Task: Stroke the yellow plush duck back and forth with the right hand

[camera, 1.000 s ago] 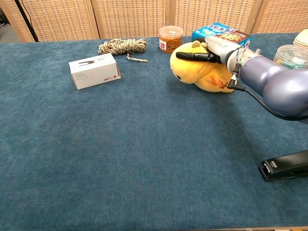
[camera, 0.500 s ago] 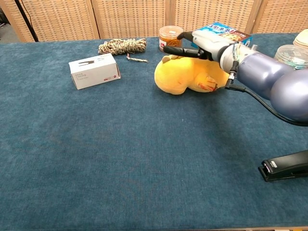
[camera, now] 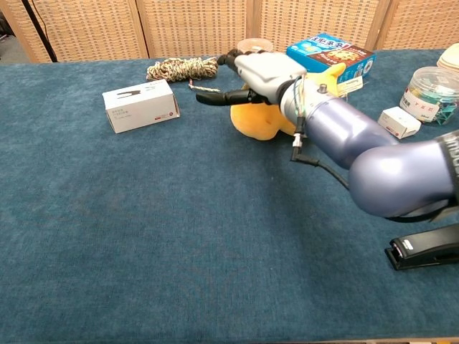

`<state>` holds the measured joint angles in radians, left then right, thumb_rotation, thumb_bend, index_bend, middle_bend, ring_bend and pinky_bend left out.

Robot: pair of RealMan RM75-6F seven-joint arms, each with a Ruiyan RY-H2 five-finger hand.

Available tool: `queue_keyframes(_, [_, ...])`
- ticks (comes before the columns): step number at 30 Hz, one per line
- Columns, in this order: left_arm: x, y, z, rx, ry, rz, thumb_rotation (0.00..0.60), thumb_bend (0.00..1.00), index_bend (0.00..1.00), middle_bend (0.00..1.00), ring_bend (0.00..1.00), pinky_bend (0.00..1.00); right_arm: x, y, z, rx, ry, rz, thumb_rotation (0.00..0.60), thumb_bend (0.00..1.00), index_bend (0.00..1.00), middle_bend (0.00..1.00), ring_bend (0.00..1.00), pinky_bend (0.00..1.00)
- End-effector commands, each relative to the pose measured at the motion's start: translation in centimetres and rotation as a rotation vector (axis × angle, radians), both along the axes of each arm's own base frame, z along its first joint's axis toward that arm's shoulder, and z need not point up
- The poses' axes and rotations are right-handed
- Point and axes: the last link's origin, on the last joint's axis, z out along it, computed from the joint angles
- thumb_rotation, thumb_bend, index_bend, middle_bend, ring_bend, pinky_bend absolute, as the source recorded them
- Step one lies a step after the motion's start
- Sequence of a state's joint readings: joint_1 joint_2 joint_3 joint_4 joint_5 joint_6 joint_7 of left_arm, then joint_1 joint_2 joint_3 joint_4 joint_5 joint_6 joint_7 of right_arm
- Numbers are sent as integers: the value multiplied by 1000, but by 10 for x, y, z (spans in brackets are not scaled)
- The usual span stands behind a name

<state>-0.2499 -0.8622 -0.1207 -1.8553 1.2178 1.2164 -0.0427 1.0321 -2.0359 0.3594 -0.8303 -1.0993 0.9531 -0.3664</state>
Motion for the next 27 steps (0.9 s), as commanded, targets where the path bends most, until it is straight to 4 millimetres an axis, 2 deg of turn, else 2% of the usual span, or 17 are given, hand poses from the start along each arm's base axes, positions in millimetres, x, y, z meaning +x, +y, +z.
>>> queue_keyframes(1, [0, 0, 0, -1, -1, 1, 600, 0, 0, 0, 0, 0, 3, 0, -18, 16, 46, 6, 0, 0, 0, 0, 0, 0])
queue_keyframes(8, [-2, 3, 2, 2, -4, 11, 600, 0, 0, 0, 0, 0, -9, -14, -23, 12, 58, -55, 0, 0, 0, 0, 0, 0])
queue_keyframes(18, [-1, 3, -2, -9, 6, 9, 600, 0, 0, 0, 0, 0, -52, -37, 10, -40, -46, -226, 0, 0, 0, 0, 0, 0])
queue_keyframes(24, [2, 3, -5, -15, 16, 6, 600, 0, 0, 0, 0, 0, -82, -40, 29, -42, -115, -330, 0, 0, 0, 0, 0, 0])
queue_keyframes(27, [3, 3, -7, -17, 20, 3, 600, 0, 0, 0, 0, 0, -88, -38, 34, -29, -142, -362, 0, 0, 0, 0, 0, 0])
